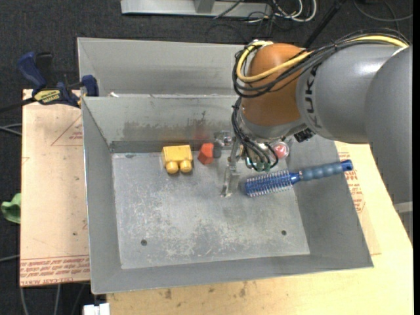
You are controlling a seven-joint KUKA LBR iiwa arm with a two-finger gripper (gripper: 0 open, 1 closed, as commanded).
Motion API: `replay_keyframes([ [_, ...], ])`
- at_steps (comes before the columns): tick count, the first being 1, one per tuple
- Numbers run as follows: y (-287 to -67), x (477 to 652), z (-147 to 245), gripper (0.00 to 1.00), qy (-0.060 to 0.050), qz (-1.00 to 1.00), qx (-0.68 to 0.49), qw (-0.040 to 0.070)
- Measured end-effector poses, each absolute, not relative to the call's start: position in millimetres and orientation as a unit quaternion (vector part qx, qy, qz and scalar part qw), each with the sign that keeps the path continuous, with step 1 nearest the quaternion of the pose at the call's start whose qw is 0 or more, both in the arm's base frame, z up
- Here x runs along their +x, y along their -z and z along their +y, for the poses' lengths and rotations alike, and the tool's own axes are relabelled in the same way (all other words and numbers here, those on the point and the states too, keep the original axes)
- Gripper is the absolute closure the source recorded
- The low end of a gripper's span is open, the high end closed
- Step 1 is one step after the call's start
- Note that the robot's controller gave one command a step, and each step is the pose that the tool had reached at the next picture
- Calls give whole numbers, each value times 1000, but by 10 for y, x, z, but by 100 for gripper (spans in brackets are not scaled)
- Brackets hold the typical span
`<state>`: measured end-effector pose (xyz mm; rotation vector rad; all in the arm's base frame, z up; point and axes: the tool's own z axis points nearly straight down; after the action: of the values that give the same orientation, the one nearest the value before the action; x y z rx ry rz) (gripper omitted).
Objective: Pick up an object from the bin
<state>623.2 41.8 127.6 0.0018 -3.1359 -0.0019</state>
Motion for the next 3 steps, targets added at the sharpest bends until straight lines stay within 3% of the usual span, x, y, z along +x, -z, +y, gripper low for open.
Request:
replay_keyframes([
  [1,-670,6162,-623,0,-1,-1000,8,2],
  [2,-1015,6143,-842,0,0,-1000,-25,-3],
  [3,-1032,6146,-985,0,0,-999,-48,-2],
])
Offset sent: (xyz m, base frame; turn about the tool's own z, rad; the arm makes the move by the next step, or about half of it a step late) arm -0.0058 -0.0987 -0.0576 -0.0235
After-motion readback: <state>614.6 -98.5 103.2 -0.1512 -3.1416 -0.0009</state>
